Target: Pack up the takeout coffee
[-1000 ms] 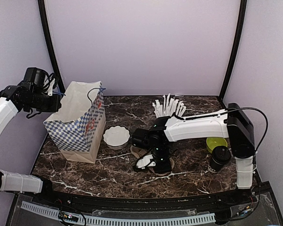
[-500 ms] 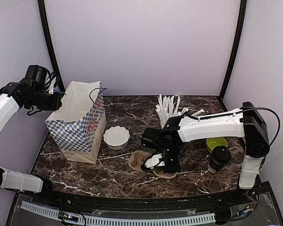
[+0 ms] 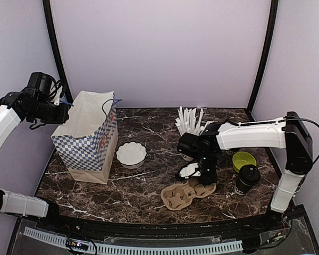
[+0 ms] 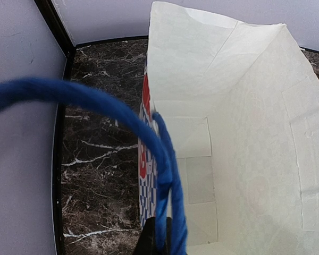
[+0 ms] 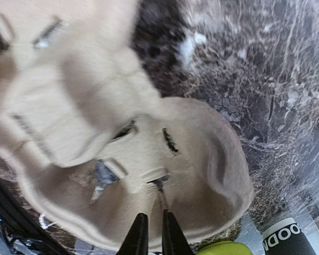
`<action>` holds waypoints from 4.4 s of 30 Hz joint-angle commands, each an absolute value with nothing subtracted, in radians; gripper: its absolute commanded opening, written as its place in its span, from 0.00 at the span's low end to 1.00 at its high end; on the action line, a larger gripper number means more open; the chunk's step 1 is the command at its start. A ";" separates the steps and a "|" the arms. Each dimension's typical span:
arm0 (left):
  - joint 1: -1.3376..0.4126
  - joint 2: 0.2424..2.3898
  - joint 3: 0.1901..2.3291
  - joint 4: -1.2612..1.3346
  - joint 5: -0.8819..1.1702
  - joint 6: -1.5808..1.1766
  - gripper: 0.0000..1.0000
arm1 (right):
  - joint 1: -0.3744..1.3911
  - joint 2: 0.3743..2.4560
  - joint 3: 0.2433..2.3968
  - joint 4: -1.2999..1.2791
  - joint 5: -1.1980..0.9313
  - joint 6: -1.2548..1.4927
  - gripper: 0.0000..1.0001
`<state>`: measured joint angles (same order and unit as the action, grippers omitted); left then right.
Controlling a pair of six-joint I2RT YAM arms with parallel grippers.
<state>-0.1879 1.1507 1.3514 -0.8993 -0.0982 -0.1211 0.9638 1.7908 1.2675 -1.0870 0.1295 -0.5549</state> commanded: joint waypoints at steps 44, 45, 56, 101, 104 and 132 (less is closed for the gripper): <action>-0.183 1.141 1.330 -0.893 -0.114 -0.103 0.00 | 1.026 1.723 1.190 -0.803 -0.093 -0.916 0.41; -0.183 1.142 1.331 -0.893 -0.114 -0.102 0.00 | 1.026 1.726 1.190 -0.805 -0.091 -0.916 0.40; -0.183 1.154 1.341 -0.890 -0.111 -0.098 0.00 | 1.028 1.752 1.198 -0.826 -0.100 -0.913 0.19; -0.521 1.292 1.744 -0.951 0.539 0.051 0.00 | 0.740 1.392 2.156 -1.043 -0.245 -0.825 0.02; -0.586 1.311 1.743 -0.973 0.589 0.049 0.00 | 0.724 1.401 2.196 -1.035 -0.310 -0.805 0.04; -0.750 1.533 1.719 -1.040 0.615 0.096 0.00 | 0.960 1.559 2.218 -1.100 -0.694 -0.743 0.12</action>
<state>-0.7444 1.5070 1.6810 -1.0447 0.5915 0.0559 0.9123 1.5600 2.2604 -1.0767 -0.6743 -0.7334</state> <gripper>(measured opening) 0.016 0.145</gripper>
